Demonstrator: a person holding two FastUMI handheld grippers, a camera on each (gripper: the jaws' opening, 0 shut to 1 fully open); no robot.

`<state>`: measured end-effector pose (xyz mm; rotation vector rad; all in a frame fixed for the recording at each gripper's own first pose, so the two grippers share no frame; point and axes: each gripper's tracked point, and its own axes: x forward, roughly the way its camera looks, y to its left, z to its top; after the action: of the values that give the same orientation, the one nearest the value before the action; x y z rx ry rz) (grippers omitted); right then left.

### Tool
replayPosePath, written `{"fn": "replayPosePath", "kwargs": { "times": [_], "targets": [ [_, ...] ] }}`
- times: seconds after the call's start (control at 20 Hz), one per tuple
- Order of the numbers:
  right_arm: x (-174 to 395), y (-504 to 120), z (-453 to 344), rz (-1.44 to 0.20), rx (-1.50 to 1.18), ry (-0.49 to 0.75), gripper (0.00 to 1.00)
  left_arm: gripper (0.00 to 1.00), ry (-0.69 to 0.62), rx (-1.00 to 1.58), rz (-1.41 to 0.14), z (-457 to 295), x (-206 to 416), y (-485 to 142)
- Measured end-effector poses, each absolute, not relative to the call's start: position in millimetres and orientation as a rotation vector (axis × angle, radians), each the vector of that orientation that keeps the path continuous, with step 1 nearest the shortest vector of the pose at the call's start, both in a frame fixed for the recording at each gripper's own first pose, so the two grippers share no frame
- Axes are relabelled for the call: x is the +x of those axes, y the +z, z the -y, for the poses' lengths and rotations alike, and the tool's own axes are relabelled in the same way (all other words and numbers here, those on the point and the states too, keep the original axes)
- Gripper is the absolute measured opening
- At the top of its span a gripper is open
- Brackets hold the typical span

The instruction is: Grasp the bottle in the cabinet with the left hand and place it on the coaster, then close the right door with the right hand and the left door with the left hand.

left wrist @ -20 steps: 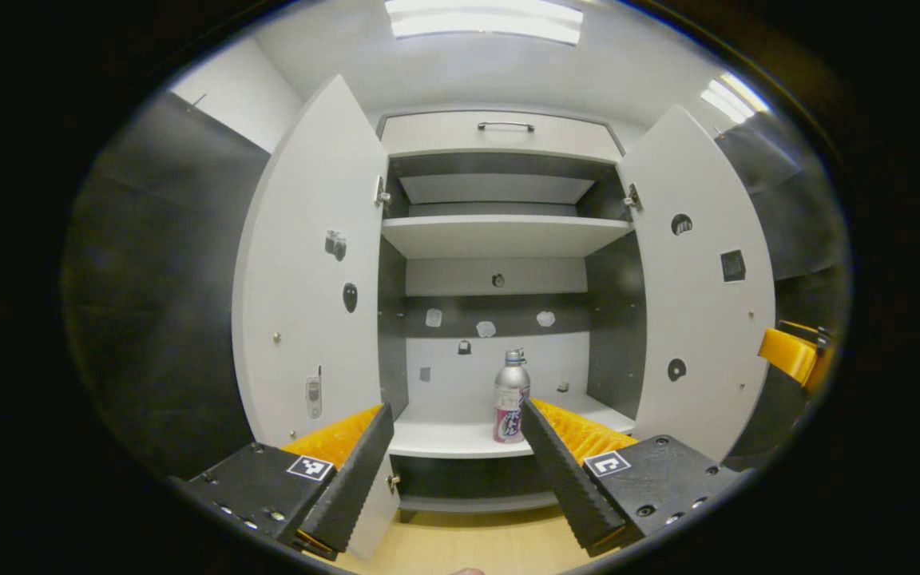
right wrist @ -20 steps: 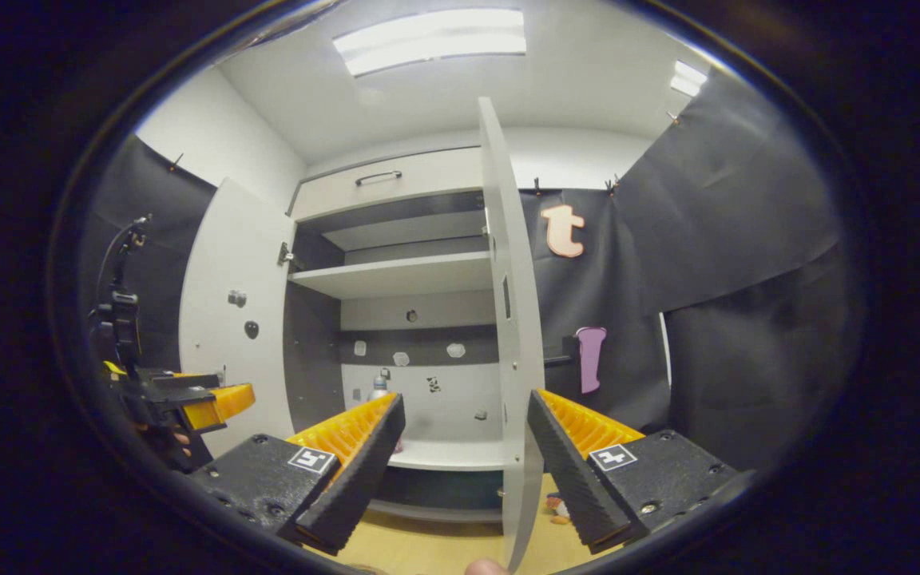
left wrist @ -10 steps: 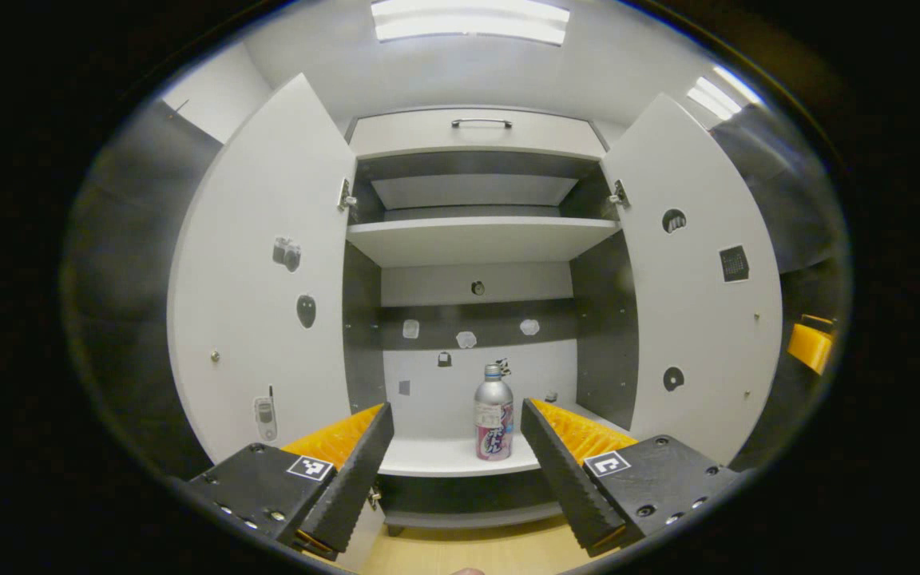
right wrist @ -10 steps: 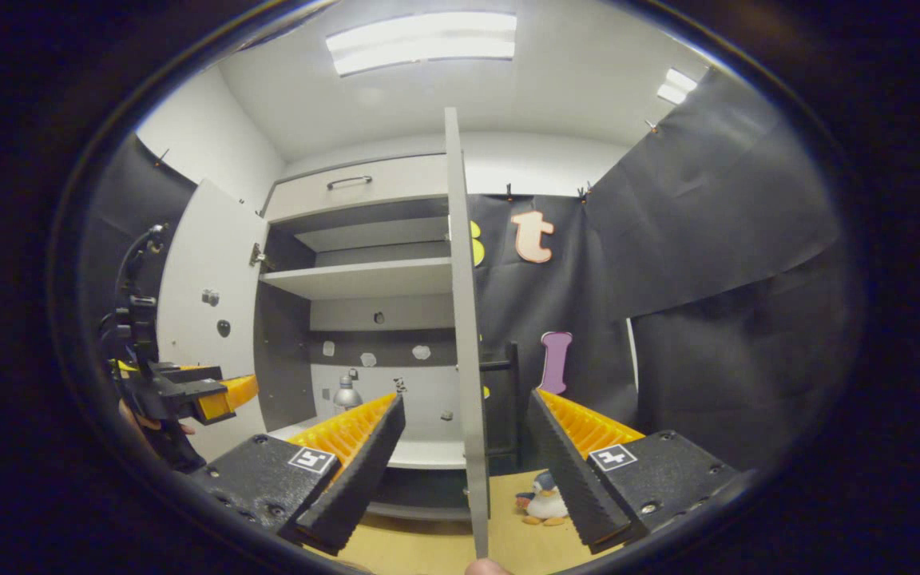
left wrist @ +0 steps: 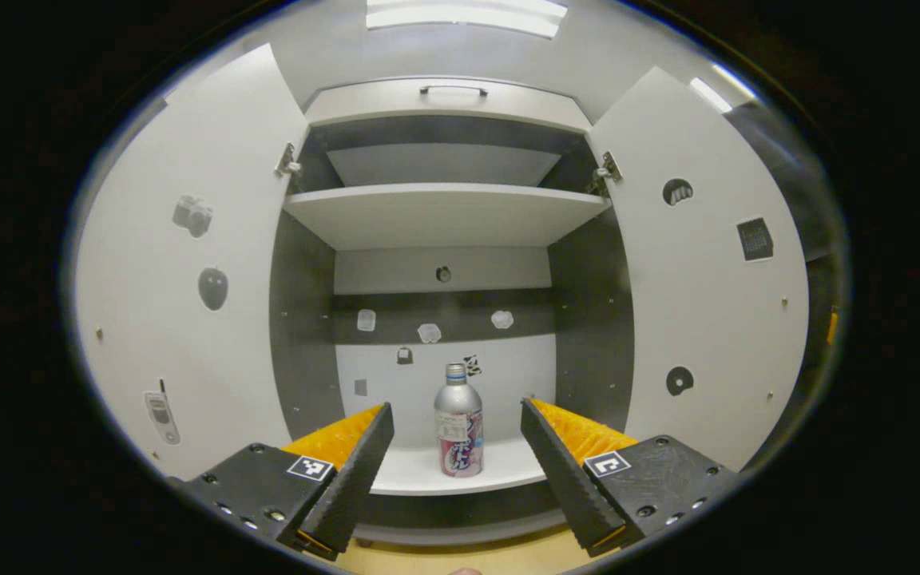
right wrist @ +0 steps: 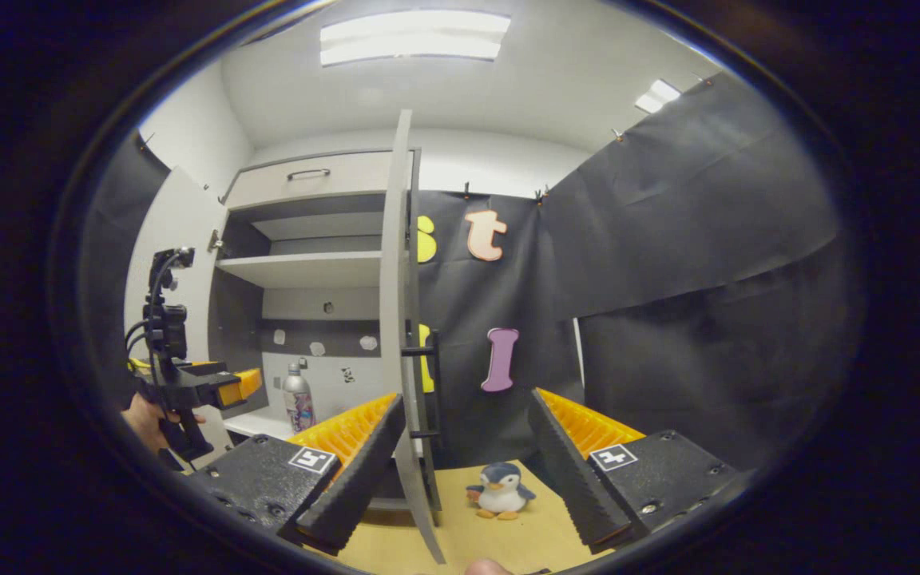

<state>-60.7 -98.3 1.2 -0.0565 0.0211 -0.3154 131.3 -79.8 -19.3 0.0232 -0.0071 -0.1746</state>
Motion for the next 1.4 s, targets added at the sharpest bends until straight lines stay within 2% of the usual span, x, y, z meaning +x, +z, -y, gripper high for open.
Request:
{"fn": "replayPosePath", "kwargs": {
  "times": [0.35,0.65,1.1,1.2,1.3,1.4],
  "targets": [
    [-89.7,-1.4,126.5,-0.032,-0.085,-0.458,1.00,1.00,-0.192,0.006,-0.099,94.4,207.4,-62.6],
    [-104.3,1.6,141.8,-0.026,-0.105,-0.543,1.00,0.98,-0.140,0.022,-0.171,88.3,259.7,-98.5],
    [-112.6,-2.8,148.3,-0.033,-0.103,-0.603,1.00,0.98,-0.165,0.042,-0.163,93.4,296.0,-109.6],
    [-111.9,-3.4,146.9,-0.034,-0.103,-0.603,1.00,0.92,-0.168,0.038,-0.150,96.0,298.0,-106.2],
    [-109.9,-3.5,143.6,-0.036,-0.104,-0.594,1.00,0.82,-0.170,0.035,-0.152,94.4,304.2,-110.2],
    [-107.2,-5.0,139.3,-0.042,-0.105,-0.579,1.00,0.79,-0.183,0.026,-0.155,96.3,300.6,-109.2]
  ]
}}
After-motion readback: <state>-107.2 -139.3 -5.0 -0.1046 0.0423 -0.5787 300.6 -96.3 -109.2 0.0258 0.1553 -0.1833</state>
